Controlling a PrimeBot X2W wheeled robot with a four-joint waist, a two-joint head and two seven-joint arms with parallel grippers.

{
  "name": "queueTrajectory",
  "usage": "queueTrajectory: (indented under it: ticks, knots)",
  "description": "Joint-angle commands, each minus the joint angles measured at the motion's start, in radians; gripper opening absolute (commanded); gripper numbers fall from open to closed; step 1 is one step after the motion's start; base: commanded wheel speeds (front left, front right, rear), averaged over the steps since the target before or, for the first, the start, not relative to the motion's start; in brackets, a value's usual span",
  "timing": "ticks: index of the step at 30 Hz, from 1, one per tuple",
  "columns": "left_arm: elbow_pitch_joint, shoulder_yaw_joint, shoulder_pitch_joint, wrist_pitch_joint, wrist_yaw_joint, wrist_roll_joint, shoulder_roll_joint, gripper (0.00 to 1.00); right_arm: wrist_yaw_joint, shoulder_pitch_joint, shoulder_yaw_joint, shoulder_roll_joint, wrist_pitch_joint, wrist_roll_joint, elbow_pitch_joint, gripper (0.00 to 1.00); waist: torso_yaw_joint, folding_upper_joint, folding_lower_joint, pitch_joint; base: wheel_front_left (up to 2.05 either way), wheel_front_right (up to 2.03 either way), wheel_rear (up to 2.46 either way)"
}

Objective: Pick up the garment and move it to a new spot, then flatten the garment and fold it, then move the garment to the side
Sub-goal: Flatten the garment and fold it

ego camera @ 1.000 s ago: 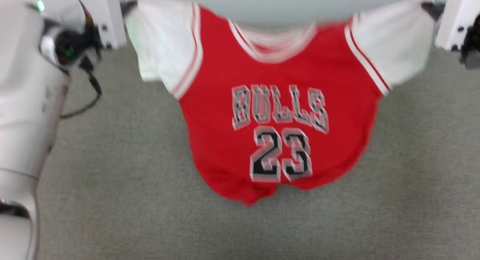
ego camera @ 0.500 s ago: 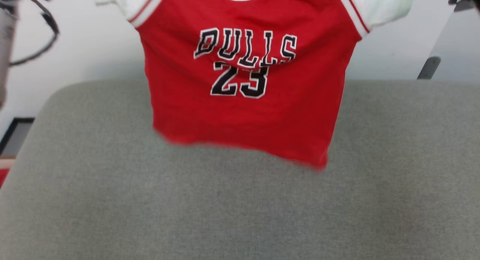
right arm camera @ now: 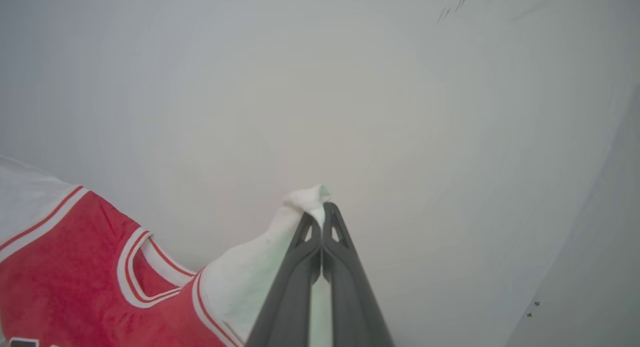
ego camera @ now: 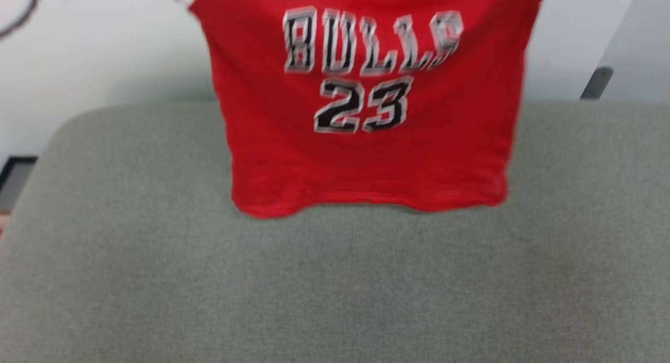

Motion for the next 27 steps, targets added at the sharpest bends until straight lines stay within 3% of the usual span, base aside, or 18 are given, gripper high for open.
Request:
queueTrajectory:
  ticks: [1,7,15,20,27]
  knots:
    - [-0.008,-0.005,-0.024,-0.006,0.001,0.006,-0.001,0.0,0.001,-0.032,0.004,-0.004,-0.022,-0.02,0.008,0.0,-0.002,0.0,0.0,0.126,0.0,0.0,0.0]
    - [0.019,-0.028,-0.118,-0.104,0.004,0.079,-0.036,0.0,0.001,-0.148,-0.002,0.006,-0.204,-0.142,0.099,0.0,-0.008,0.0,0.0,0.328,0.0,0.0,0.0]
    - [0.083,-0.019,-0.323,-0.468,0.004,0.186,-0.124,0.0,0.0,-0.376,-0.027,0.003,-0.657,-0.428,0.228,0.0,0.028,0.0,0.0,0.553,0.0,0.0,0.0]
    - [0.02,-0.023,-0.41,-0.711,0.0,0.198,-0.14,0.0,0.0,-0.452,-0.011,-0.052,-0.697,-0.608,0.09,0.0,0.083,0.0,0.0,0.704,0.0,0.0,0.0]
    - [-0.075,-0.095,-0.27,-0.818,0.0,0.071,-0.099,0.0,0.0,-0.269,0.013,-0.1,-0.696,-0.617,-0.051,0.0,0.132,0.0,0.0,0.757,0.0,0.0,0.0]
